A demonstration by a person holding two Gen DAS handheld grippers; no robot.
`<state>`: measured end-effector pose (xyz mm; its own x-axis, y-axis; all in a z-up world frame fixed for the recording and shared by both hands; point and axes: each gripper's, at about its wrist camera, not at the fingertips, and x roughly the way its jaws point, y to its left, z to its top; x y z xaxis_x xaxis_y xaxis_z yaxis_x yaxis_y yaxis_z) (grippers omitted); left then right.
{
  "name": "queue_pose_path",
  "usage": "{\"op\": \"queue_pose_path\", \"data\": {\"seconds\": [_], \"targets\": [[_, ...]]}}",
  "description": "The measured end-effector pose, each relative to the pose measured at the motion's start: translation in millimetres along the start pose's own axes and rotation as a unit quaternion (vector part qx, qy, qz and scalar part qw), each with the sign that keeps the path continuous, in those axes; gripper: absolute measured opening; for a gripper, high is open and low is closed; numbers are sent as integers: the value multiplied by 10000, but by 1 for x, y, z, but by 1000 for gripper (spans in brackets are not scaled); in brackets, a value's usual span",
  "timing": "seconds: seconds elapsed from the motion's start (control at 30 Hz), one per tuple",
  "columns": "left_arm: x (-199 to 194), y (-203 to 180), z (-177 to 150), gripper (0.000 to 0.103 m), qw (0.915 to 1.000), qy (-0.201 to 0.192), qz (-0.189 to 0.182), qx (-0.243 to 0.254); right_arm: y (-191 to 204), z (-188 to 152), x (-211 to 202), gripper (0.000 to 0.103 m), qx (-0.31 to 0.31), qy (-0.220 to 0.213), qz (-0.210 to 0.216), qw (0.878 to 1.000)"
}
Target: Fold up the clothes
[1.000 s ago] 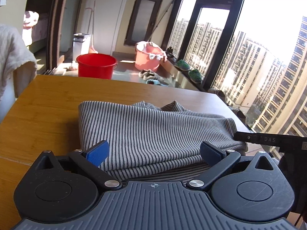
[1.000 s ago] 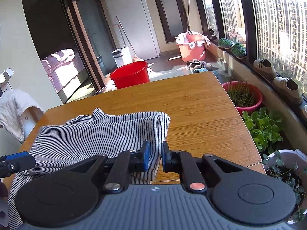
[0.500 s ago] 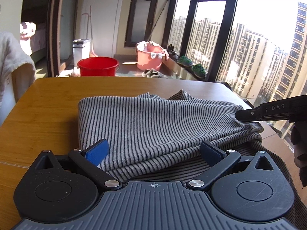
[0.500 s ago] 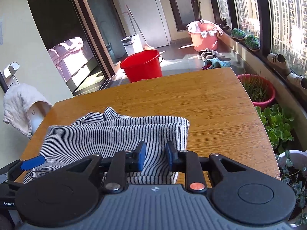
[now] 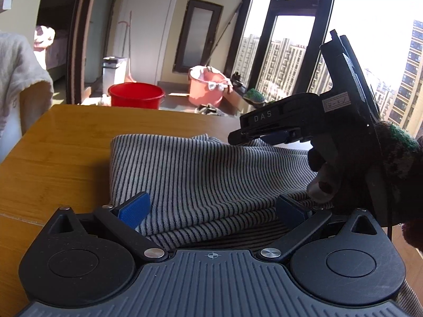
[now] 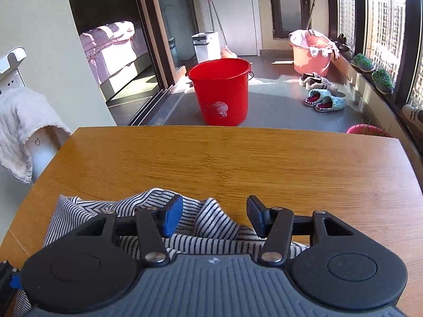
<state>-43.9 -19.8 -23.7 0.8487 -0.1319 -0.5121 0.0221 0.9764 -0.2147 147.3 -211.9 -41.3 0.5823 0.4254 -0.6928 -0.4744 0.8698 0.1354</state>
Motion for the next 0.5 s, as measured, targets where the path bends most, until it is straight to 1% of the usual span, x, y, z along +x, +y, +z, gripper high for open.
{"op": "queue_pose_path", "data": {"seconds": [0.03,0.07,0.13,0.2,0.27,0.33,0.37,0.43,0.47,0.5], "targets": [[-1,1,-1,103,10000,-20,-8,-31,3,-2,0,44,-98,11,-41,9999],[-2,2,-1,103,10000,-40,-16,-62,7,-3,1,29,-195,21,-82,9998],[-4,6,-2,103,9998,-95,-71,-162,12,-6,-1,8,-322,16,-93,9994],[-6,11,-3,103,9992,-188,-177,-309,8,-9,-30,7,-52,-267,265,9993],[-11,18,-4,103,9978,-342,-255,-506,8,-15,-64,6,22,-489,610,9969],[-19,24,-5,103,9954,-578,-277,-709,10,-26,-101,6,69,-713,968,9927],[-25,27,-5,103,9935,-769,-216,-807,10,-39,-118,6,118,-772,1101,9908],[-38,34,-6,103,9880,-1182,-109,-987,2,-65,-139,6,391,-741,1347,9873],[-46,36,-6,103,9838,-1445,-114,-1052,-1,-82,-143,6,540,-662,1426,9861],[-51,39,-4,103,9804,-1578,-153,-1166,-3,-98,-143,6,669,-558,1446,9857]]}}
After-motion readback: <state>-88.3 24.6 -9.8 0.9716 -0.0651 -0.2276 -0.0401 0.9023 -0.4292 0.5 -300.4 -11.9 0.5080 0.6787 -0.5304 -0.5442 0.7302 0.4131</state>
